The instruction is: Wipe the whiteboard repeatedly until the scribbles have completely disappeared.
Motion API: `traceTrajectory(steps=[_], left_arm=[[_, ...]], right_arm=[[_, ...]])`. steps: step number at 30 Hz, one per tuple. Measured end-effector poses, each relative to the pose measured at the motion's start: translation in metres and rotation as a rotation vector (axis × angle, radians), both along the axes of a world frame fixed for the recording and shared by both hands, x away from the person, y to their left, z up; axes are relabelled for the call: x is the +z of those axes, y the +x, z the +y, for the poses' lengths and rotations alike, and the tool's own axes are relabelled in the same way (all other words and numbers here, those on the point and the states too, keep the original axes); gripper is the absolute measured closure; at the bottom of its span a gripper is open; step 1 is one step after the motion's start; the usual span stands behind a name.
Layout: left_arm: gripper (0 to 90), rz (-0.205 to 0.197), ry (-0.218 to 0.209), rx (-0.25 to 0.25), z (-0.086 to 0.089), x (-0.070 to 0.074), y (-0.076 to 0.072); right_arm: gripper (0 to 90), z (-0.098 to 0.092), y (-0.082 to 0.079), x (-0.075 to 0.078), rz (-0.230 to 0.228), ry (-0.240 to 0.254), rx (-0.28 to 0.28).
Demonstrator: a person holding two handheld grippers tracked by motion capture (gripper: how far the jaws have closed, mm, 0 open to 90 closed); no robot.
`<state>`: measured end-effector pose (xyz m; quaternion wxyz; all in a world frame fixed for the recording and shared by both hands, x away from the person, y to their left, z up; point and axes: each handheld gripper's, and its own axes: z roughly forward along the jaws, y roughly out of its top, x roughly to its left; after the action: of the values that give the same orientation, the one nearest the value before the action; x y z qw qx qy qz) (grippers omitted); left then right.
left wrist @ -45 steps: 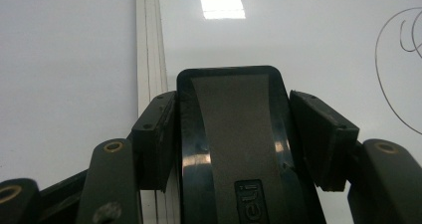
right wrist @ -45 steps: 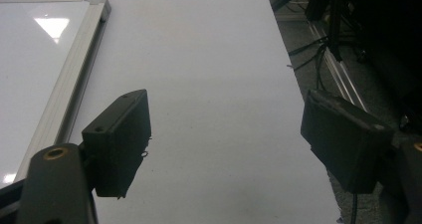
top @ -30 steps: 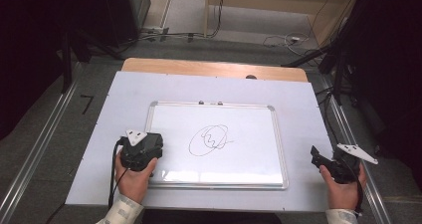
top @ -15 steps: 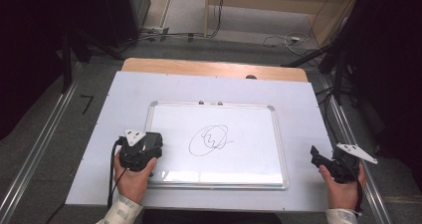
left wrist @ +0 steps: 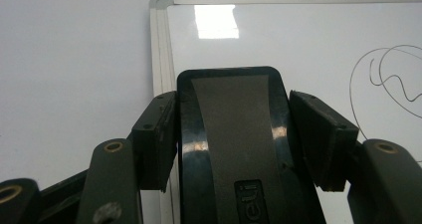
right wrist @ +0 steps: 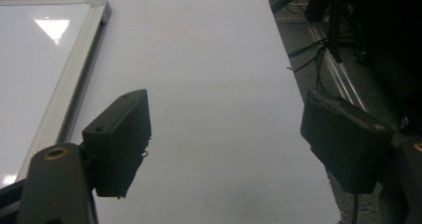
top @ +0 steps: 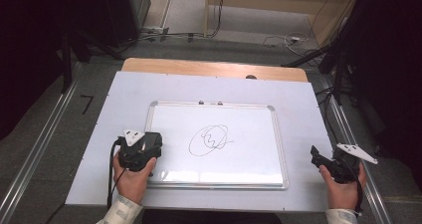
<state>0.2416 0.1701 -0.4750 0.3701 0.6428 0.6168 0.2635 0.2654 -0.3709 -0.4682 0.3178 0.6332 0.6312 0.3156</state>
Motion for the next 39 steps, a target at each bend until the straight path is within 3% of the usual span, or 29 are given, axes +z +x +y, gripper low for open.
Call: traceTrajectory(steps=[16,30,39], left_arm=[[39.4,0.024,-0.003,-0.049,-0.01,-0.001,0.015],[39.4,0.028,-0.013,-0.116,-0.033,0.0,0.034],[39.5,0.026,-0.027,-0.128,-0.041,0.0,0.044]], right_arm=[[18.8,0.0,0.001,-0.001,-0.001,-0.004,0.001],[18.7,0.001,0.001,0.0,-0.004,0.001,0.007],[18.7,0.0,0.0,0.0,-0.006,0.003,0.004]])
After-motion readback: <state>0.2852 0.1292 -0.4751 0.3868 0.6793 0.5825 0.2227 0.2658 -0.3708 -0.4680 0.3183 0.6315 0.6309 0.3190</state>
